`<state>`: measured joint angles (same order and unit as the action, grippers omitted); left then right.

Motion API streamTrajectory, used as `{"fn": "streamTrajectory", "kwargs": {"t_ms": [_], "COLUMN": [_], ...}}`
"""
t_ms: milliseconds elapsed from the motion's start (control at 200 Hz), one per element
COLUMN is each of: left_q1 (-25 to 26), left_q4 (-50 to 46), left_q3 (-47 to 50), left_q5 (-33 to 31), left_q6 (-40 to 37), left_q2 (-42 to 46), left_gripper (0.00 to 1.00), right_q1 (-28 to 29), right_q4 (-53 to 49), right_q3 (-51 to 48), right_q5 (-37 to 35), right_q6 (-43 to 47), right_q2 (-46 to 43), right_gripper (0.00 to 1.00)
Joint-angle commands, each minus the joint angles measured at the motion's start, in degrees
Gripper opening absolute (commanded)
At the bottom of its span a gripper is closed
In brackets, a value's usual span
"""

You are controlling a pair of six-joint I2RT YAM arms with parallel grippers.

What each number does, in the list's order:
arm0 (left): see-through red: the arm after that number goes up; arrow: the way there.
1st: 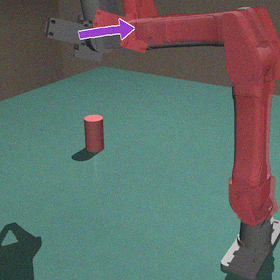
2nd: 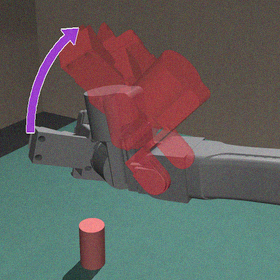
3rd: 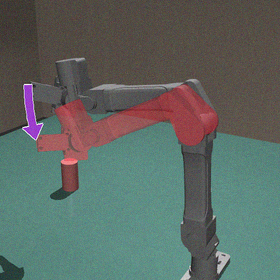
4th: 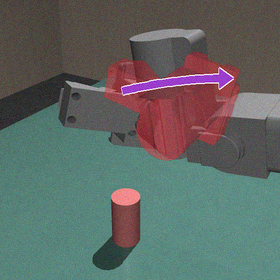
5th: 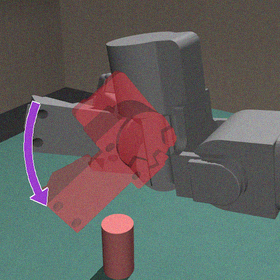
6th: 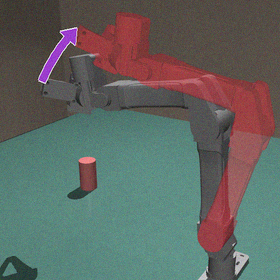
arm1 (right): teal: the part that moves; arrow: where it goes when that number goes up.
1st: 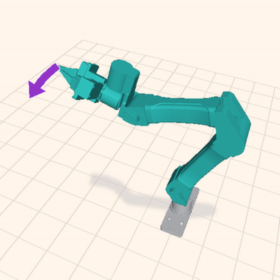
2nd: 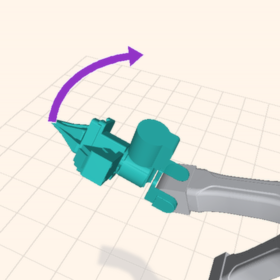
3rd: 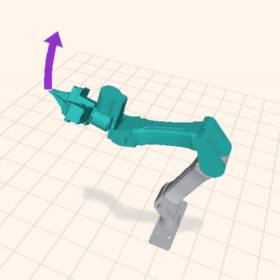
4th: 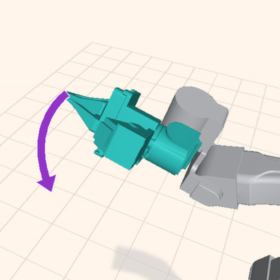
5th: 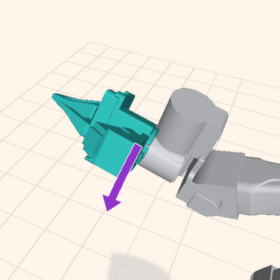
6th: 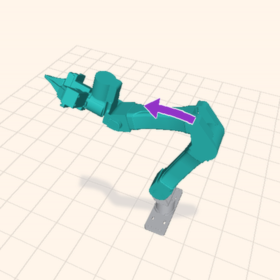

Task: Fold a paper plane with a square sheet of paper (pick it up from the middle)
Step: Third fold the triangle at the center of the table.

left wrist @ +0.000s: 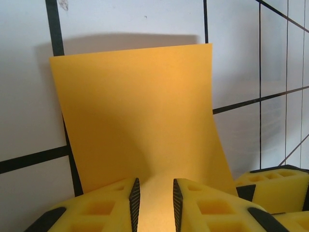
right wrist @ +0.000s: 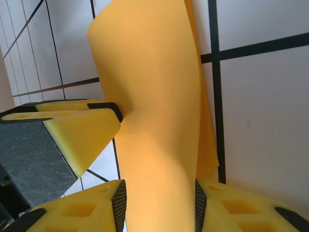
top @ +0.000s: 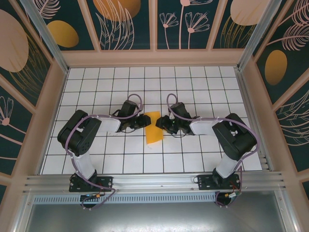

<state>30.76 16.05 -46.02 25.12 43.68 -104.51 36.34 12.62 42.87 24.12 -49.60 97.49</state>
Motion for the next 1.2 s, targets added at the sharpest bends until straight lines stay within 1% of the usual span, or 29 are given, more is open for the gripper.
{"fn": "streamTrajectory", "kwargs": {"t_ms": [0,105,280,320,370,480,605,721,796,861,1016,1066,1196], "left_q1": [0.17,0.16,0.17,0.17,0.17,1.10,3.28,5.48,8.01,11.02,19.15,22.20,29.57], "left_q4": [-0.97,-0.93,-1.24,-1.19,-0.96,0.56,0.23,1.28,1.39,-0.40,-5.55,-7.23,-9.65], "left_q3": [0.56,0.64,1.90,2.51,3.68,7.82,12.64,16.83,18.43,18.71,17.23,15.98,11.93], "left_q5": [0.00,0.37,-0.05,-0.21,-0.45,-2.65,-7.42,-9.58,-10.86,-13.63,-23.23,-27.07,-34.54], "left_q6": [-2.08,-2.75,-3.42,-3.44,-3.78,-5.13,-8.04,-8.86,-10.31,-12.84,-18.15,-19.70,-22.53], "left_q2": [0.33,1.63,5.98,8.92,11.09,16.89,23.90,29.21,31.58,32.98,33.42,32.45,28.27], "left_gripper": [0.30,0.31,0.36,0.37,0.38,0.40,0.43,0.43,0.45,0.46,0.51,0.53,0.57], "right_q1": [-0.82,-1.51,-2.06,-2.11,-2.15,-2.20,-2.11,-1.70,-1.04,-0.57,-0.34,-0.31,-0.30], "right_q4": [4.41,2.84,2.94,2.85,3.09,3.73,7.80,14.82,19.65,21.10,19.41,17.92,14.77], "right_q3": [1.28,3.72,5.18,5.29,5.12,4.57,1.51,-3.68,-6.26,-7.08,-6.20,-5.64,-4.34], "right_q5": [2.20,3.54,4.80,4.80,4.80,4.80,4.58,2.62,1.71,0.86,0.51,0.33,-0.26], "right_q6": [-0.36,1.22,1.89,2.01,1.93,0.89,-3.52,-11.75,-16.34,-18.34,-18.06,-17.51,-15.97], "right_q2": [1.41,4.00,6.74,6.96,7.04,6.93,5.45,3.37,2.86,2.85,2.71,2.49,2.03], "right_gripper": [0.43,0.39,0.30,0.26,0.25,0.13,0.07,0.06,0.06,0.06,0.08,0.09,0.10]}}
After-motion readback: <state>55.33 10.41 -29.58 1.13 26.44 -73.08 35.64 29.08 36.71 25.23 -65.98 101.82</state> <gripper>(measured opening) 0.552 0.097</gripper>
